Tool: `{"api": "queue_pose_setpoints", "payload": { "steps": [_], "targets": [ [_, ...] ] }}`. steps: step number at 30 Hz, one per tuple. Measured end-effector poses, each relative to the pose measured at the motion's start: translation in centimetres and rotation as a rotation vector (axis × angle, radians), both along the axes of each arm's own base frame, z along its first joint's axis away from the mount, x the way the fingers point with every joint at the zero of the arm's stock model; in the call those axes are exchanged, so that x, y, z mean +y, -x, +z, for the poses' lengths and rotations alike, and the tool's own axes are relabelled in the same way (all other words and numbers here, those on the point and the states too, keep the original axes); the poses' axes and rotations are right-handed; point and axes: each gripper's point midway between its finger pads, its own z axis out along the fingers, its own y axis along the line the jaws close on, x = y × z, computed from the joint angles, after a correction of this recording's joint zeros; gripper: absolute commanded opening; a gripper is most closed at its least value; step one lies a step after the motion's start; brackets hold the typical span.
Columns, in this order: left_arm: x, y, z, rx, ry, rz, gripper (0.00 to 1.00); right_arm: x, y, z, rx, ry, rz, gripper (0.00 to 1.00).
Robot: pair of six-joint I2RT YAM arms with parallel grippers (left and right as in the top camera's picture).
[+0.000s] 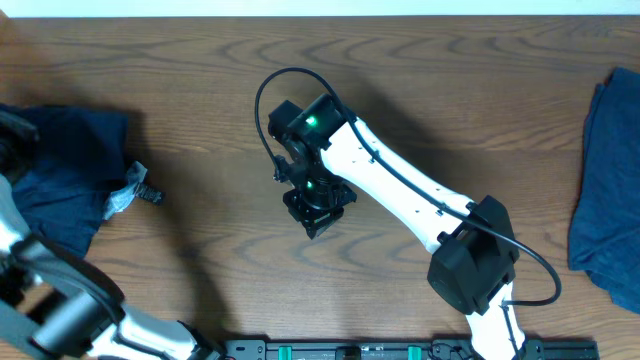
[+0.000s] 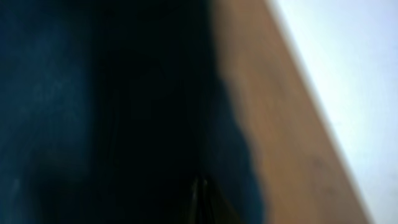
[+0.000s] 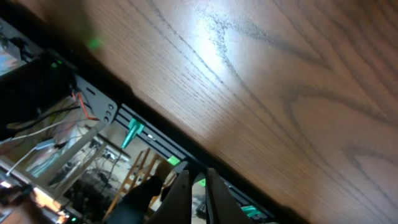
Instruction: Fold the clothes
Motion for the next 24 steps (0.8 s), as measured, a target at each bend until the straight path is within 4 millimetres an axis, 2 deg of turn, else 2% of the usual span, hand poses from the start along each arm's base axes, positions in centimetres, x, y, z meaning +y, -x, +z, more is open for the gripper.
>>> {"api": "queue_pose_setpoints", "payload": {
  "steps": [4, 7, 14, 24],
  "targets": [
    [0.6, 0.2, -6.5, 0.115, 0.045, -0.02, 0.06, 0.1, 0.0, 0.3, 0.033, -0.027, -0.025, 0.07],
    [0.3, -0.6, -9.4, 0.132, 0.084, -0.056, 0.06, 0.1, -0.1, 0.6, 0.062, -0.051, -0.049, 0.04],
    [0.4, -2.3, -10.8, 0.087, 0.125, -0.107, 0.06, -0.5, -0.5, 1.0, 0.097, -0.053, -0.087, 0.02],
    [0.5, -1.6, -10.4, 0.018, 0.214, -0.132, 0.06, -0.9, -0.8, 1.0, 0.095, -0.049, -0.097, 0.01]
  ]
}}
